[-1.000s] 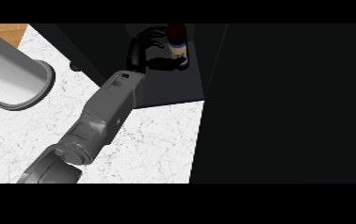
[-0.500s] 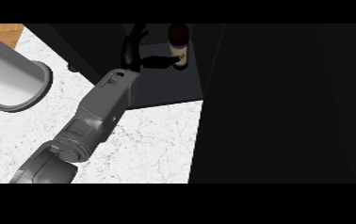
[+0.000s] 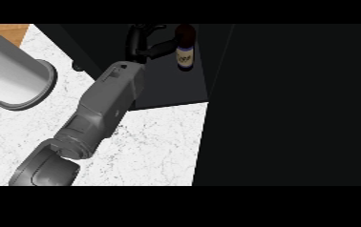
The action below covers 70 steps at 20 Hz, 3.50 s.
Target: Pick up the wine, place it into the cabinet and close the cabinet
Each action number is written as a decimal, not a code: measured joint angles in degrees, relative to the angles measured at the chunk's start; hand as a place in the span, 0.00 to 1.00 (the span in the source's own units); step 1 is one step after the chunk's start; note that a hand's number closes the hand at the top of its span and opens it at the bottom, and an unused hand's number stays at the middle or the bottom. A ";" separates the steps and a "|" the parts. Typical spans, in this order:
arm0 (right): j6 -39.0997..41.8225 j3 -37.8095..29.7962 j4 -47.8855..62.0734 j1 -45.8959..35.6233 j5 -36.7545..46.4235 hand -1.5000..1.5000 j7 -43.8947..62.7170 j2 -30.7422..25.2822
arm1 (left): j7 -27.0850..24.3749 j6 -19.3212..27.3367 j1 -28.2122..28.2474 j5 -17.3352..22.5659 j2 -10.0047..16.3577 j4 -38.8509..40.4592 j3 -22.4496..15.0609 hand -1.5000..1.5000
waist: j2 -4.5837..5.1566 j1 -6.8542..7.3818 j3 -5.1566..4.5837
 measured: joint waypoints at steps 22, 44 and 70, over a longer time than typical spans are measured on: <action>-1.50 -2.98 -1.22 4.56 -0.09 0.00 0.22 -2.82 | 2.11 -11.40 -0.56 3.11 -3.87 -5.96 1.02 0.00 | -2.14 4.27 0.17; -4.29 -3.53 -1.11 5.48 0.25 0.00 1.16 -3.52 | 7.44 -13.93 30.84 10.02 -3.47 -40.70 -15.67 0.00 | -3.11 7.57 0.18; 8.50 1.87 -1.10 4.65 -0.08 1.00 -1.61 -13.20 | 9.04 -20.57 65.36 13.22 12.37 -76.45 -14.33 0.00 | -2.33 6.74 0.17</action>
